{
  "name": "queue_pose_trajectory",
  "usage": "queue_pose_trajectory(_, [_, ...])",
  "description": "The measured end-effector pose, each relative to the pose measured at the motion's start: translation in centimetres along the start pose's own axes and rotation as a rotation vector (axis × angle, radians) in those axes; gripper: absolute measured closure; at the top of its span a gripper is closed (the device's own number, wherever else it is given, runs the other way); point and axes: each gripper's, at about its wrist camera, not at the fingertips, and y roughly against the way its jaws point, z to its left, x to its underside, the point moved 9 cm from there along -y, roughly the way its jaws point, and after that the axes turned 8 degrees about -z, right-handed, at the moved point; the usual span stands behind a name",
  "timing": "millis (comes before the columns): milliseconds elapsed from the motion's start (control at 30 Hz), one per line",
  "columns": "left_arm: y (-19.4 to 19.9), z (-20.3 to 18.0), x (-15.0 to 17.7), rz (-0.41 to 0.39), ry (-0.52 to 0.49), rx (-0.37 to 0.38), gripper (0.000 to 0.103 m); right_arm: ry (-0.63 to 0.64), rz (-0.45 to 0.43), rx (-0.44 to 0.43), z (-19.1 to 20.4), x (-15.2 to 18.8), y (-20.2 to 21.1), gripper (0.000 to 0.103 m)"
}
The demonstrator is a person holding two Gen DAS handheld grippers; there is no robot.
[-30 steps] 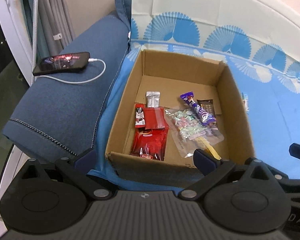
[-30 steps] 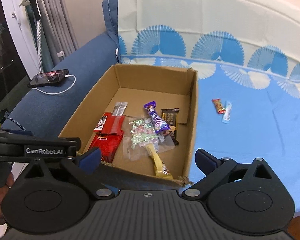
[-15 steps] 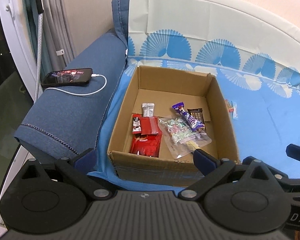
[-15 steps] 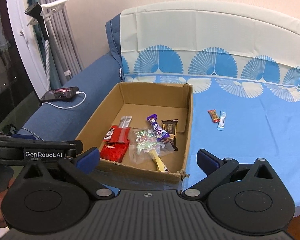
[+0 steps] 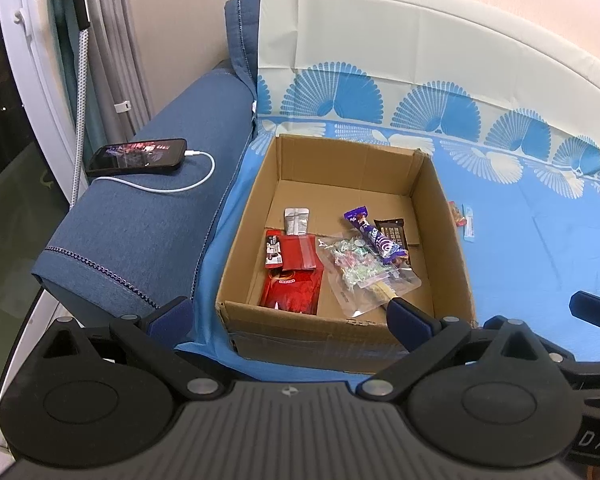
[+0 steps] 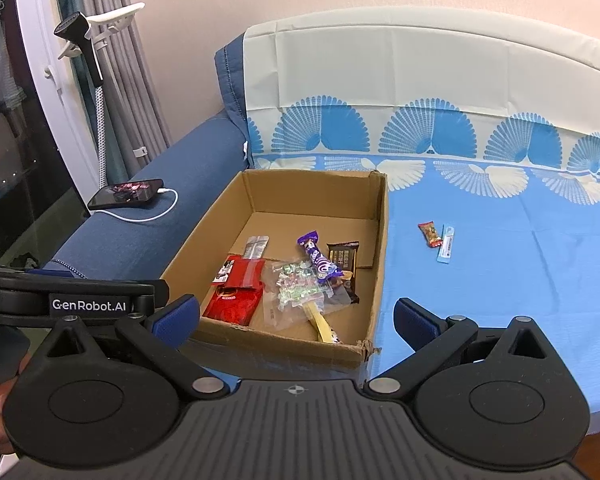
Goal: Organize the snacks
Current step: 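Move both tools from the box toward the orange candy and blue stick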
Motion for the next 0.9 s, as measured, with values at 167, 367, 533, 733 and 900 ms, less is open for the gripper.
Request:
queue_pose_trajectory(167, [-0.3,-0.1,0.1,0.010,-0.002,0.000,0.000,-0.008,0.009,0.000,-0.1,0.2,-0.2,0.000])
queue_pose_trajectory(367, [-1.1,-0.4,0.1,0.035,-0.001,0.006,0.000,-0.029,0.011,0.014,-0.9,0.1,-0.8,0.000])
queue_pose_trajectory(533, [-2.5,-0.4,-0.3,0.066,-0.003,-0.009,0.000,-0.085,-0.015,0.103,-4.9,-0.8,-1.9,0.000])
queue_pose_trajectory(733, [-5.3,-0.9,-1.5,0.126,0.005,-0.031,0.000,-0.121,-0.020,0.255,-12.8,-1.0,-5.4,0.000])
queue_pose_trajectory(900, [-8.4,-1.5,-3.5,0.158,-0.004,-0.066,0.000,-0.053,-0.002,0.342,-20.1,-0.3,-13.0,0.000])
